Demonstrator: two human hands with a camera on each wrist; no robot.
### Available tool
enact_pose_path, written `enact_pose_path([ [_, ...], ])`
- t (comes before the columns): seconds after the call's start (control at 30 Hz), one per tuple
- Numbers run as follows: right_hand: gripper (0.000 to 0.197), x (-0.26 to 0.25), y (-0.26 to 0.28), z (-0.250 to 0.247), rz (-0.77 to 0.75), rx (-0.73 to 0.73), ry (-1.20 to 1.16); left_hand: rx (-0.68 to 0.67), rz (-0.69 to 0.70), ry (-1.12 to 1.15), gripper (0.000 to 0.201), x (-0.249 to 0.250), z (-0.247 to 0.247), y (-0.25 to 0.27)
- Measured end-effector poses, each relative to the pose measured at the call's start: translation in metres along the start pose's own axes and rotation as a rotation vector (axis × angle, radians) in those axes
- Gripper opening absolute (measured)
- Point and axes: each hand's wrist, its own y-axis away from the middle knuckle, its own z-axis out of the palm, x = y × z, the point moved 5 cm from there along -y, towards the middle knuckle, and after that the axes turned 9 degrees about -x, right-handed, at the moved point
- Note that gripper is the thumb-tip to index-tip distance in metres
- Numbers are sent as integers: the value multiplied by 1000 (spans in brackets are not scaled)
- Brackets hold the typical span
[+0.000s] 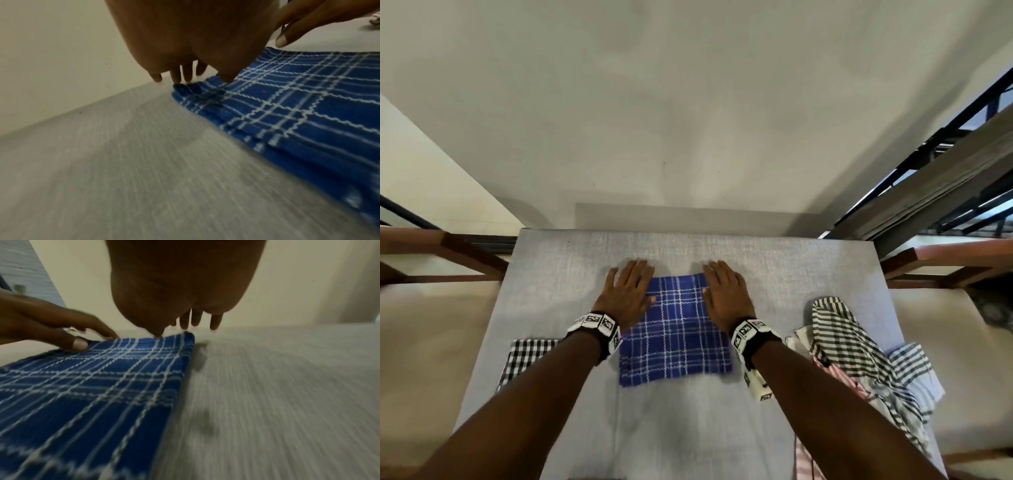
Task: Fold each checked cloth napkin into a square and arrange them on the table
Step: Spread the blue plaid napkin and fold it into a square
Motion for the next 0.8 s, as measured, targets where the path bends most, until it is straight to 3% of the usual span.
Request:
enact_pose_path([
  [0.1,47,-2,-28,-9,-84,-163,86,-90,65,-29,58,-8,-10,-17],
  [0.23,39,3,-44,-17,-76,-245,177,-176,108,-7,53,-10,-20,-29],
  [0.37,31,8,-49,-24,-13,-297,83,-292,26,182,49,-14,-26,-41],
  [0.5,25,6,-48,-29,-19,-279,71,-396,41,84,34,-12,-34,-48],
  [0.67,22,7,-28,-43,-21,-220,29,-326,20,220,23,-16,-44,-30],
  [0.8,22,3,1,-56,-37,-110,-35,-146,22,382,18,-11,-52,9],
])
